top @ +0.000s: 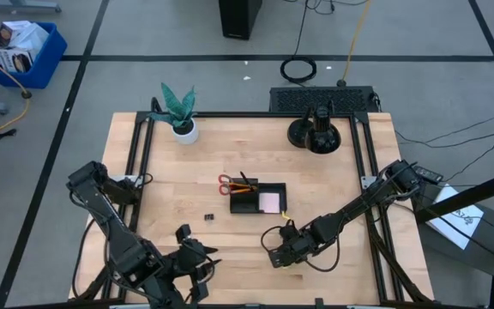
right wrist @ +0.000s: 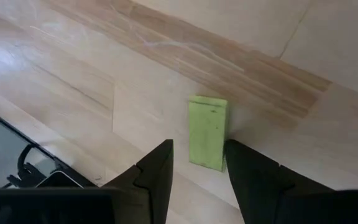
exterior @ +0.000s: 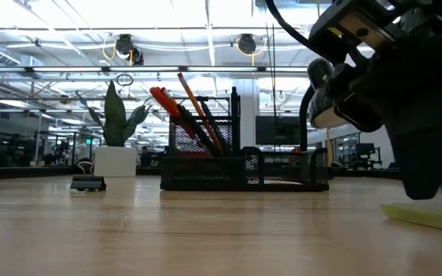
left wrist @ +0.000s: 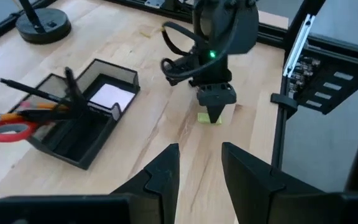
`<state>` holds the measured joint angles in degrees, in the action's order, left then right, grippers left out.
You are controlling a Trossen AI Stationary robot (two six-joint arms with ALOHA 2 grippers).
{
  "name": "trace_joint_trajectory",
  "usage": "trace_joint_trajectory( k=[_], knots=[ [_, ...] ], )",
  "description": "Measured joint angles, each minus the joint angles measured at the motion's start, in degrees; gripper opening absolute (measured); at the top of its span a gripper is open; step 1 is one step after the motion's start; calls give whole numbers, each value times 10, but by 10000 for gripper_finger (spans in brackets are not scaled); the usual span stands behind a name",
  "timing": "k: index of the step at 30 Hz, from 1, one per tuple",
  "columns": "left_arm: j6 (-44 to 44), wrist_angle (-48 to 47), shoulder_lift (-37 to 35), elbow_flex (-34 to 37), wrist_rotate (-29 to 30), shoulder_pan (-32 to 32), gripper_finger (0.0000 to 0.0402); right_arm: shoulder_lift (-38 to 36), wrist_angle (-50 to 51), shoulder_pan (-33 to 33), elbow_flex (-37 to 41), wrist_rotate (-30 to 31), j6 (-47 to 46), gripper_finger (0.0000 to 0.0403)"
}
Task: Pick and place office supplies into organizer
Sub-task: Put the green eraser into the desk organizer
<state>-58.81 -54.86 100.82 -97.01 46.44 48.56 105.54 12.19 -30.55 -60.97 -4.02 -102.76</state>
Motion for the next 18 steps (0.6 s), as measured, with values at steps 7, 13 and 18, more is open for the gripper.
trace_joint_trajectory(
  k=[7,13,18],
  knots=[
    [-2,31,59,0,-45,-20,124,0,6,2,0,1,-13,140],
    [-13,33,97,0,-64,-43,124,-1,26,1,-1,-3,-17,139],
    [9,45,107,0,-101,-66,124,-2,41,1,-2,-4,-24,138]
  ],
)
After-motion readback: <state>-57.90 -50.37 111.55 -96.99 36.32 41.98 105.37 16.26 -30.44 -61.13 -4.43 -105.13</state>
